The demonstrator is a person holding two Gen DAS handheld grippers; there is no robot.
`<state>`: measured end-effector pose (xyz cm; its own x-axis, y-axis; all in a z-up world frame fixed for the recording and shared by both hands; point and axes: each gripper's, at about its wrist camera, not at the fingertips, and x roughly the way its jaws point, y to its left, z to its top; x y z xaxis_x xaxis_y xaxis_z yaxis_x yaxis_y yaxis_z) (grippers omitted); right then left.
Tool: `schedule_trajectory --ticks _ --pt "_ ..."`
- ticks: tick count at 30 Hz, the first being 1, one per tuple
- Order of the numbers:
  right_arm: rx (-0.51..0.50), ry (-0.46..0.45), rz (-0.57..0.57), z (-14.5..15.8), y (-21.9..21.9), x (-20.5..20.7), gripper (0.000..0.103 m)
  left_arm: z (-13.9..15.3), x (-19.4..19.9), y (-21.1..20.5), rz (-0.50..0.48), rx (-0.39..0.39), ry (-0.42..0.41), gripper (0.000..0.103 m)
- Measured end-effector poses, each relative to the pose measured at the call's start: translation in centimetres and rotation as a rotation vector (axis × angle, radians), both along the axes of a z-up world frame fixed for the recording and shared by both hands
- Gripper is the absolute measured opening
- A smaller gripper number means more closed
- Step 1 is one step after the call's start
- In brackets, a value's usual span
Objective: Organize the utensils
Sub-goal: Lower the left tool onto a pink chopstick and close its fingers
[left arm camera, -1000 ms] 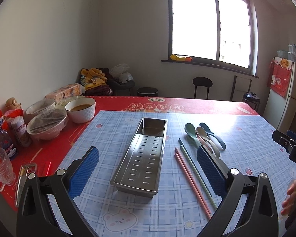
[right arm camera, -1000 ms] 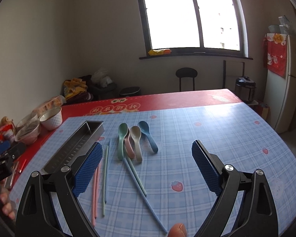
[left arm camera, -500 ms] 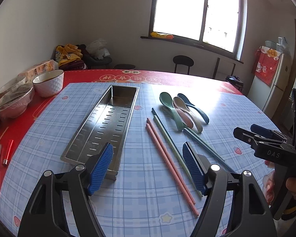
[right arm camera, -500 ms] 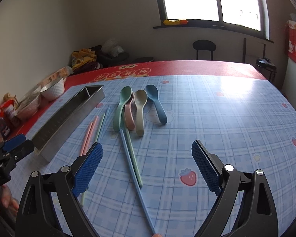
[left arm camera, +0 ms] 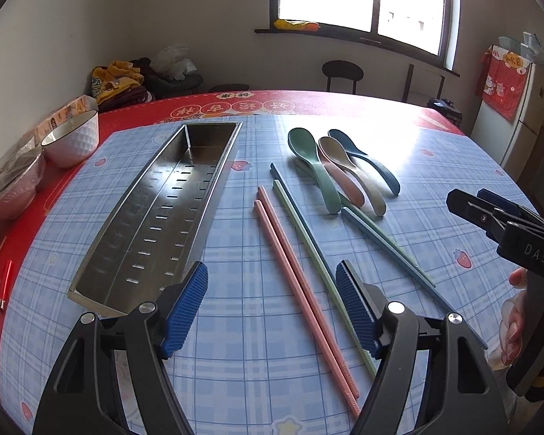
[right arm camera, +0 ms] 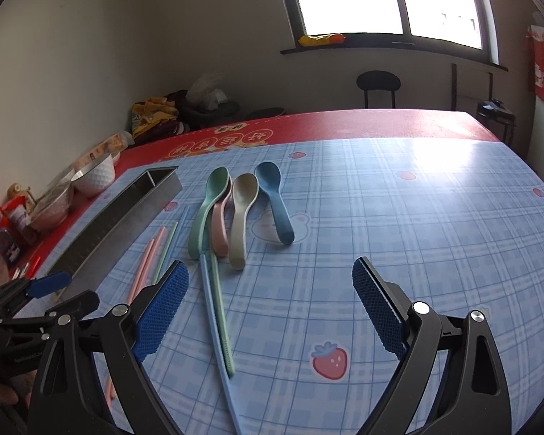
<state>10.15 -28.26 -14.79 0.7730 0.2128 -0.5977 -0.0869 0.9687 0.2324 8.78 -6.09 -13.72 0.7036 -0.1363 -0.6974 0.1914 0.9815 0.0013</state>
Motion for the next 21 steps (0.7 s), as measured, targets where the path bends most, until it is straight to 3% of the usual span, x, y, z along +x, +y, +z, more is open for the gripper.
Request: schedule_trajectory --ticks 4,10,21 --pt "0.068 0.03 0.002 -0.9 -1.1 0.5 0.089 -0.5 1.3 -0.2 -0.002 -0.016 0.032 0.064" --pt "0.126 0.027 0.007 -1.1 -1.9 0.3 0.089 -2.4 3.6 -0.3 0.026 -0.012 0.161 0.021" --pt "0.126 0.02 0.013 -0.9 -1.7 0.0 0.089 -2.8 4.6 -0.8 0.003 -0.009 0.165 0.007"
